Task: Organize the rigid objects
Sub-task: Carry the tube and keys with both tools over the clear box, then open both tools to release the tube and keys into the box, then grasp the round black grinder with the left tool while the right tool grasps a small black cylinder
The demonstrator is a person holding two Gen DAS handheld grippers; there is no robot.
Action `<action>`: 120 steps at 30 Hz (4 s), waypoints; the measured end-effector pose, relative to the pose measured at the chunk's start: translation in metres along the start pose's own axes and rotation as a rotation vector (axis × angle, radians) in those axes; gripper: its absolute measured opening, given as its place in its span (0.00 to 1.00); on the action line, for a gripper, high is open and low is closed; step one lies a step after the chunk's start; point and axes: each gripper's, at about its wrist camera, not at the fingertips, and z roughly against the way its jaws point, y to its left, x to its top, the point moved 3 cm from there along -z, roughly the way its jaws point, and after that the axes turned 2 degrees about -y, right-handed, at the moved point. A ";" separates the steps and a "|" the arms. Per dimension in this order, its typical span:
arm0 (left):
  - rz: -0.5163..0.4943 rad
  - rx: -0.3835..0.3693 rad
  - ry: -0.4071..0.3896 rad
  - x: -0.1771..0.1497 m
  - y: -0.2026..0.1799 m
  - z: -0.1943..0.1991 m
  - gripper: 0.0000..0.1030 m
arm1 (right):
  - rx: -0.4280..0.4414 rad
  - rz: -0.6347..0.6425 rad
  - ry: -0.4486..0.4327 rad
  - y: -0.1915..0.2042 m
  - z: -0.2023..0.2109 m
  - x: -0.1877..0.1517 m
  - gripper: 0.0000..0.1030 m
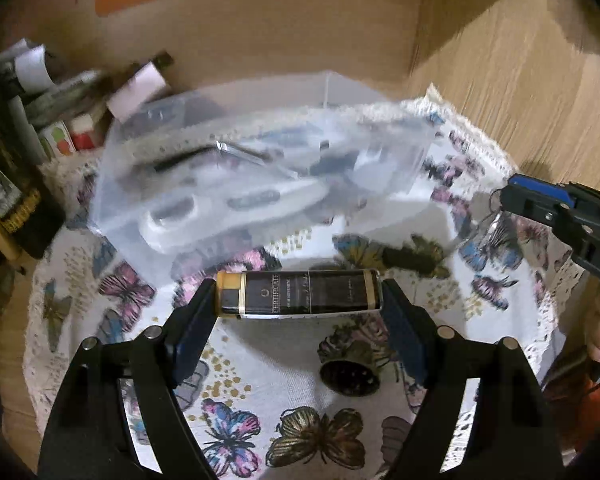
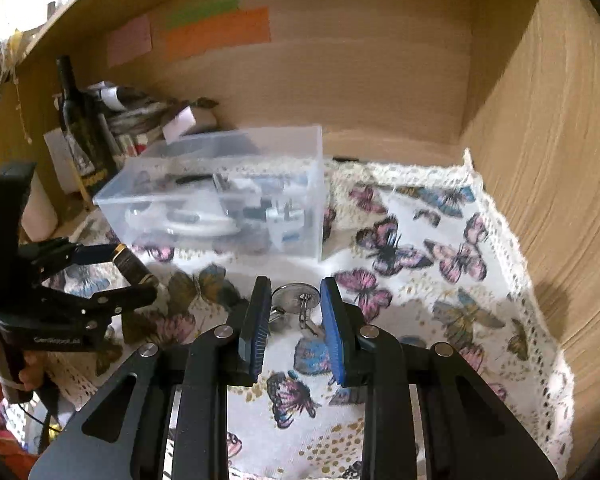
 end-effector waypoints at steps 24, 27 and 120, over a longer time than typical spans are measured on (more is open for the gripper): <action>0.088 0.080 -0.179 0.072 0.064 0.040 0.78 | 0.048 0.085 -0.205 0.041 0.002 0.096 0.22; 0.101 0.078 -0.151 0.076 0.069 0.027 0.78 | 0.054 0.093 -0.201 0.048 -0.007 0.101 0.22; 0.028 -0.018 -0.030 -0.001 0.027 0.031 0.31 | 0.046 0.125 0.103 0.051 -0.042 -0.003 0.17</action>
